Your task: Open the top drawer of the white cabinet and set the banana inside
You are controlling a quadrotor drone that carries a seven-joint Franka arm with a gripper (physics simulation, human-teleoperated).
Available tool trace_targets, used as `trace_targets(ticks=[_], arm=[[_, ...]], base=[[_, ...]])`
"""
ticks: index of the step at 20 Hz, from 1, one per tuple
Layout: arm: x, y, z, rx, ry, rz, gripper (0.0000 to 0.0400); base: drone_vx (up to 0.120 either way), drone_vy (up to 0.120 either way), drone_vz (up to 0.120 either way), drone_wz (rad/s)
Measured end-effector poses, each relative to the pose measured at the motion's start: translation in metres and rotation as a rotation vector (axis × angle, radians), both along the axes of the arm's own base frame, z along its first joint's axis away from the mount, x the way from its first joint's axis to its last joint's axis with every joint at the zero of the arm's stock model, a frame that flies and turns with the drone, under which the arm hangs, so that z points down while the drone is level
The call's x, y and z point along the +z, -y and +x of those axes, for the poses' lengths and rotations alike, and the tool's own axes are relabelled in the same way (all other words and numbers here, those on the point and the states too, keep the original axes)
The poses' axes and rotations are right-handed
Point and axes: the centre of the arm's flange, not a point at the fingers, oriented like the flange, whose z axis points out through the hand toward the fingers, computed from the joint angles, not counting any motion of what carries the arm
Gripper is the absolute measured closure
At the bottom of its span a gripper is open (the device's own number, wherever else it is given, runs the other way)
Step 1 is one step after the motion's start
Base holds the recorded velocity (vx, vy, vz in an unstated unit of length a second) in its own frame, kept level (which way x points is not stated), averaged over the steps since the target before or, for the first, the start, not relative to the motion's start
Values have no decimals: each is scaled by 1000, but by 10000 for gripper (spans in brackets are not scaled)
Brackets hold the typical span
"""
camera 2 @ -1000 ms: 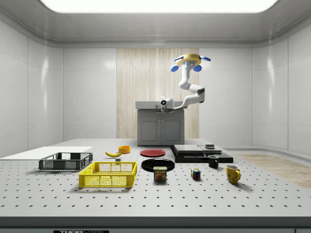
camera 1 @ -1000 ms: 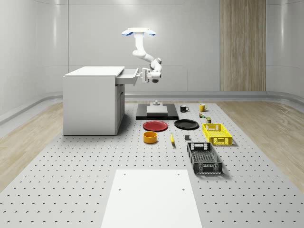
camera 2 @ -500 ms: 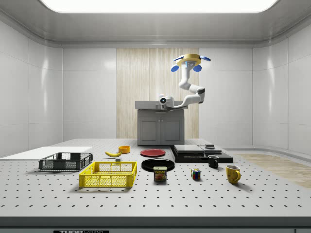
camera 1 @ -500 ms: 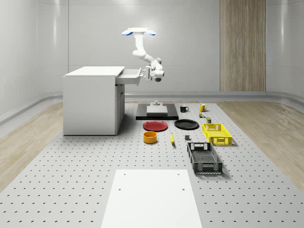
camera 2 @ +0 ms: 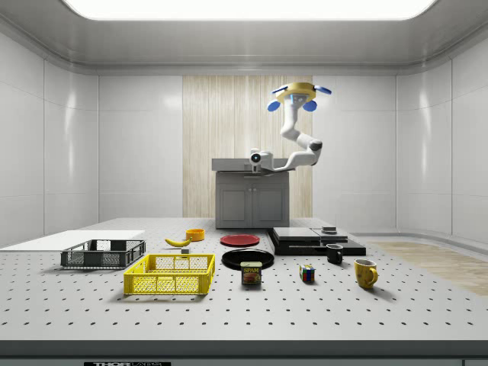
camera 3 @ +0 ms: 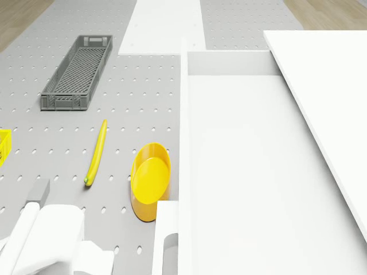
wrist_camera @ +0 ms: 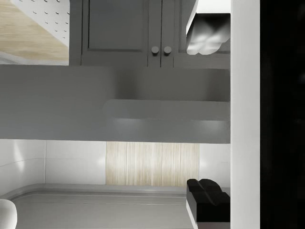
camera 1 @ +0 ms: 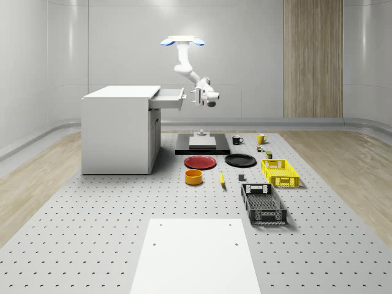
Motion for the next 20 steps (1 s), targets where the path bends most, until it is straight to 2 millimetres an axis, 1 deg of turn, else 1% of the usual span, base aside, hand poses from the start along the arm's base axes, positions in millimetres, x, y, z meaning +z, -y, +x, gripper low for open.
trace_targets(ticks=[7, 20], arm=[[8, 7, -1, -1, -12, 3, 2], [10, 9, -2, -1, -16, 4, 0]], base=[[120, 120, 0, 0], [120, 120, 0, 0]])
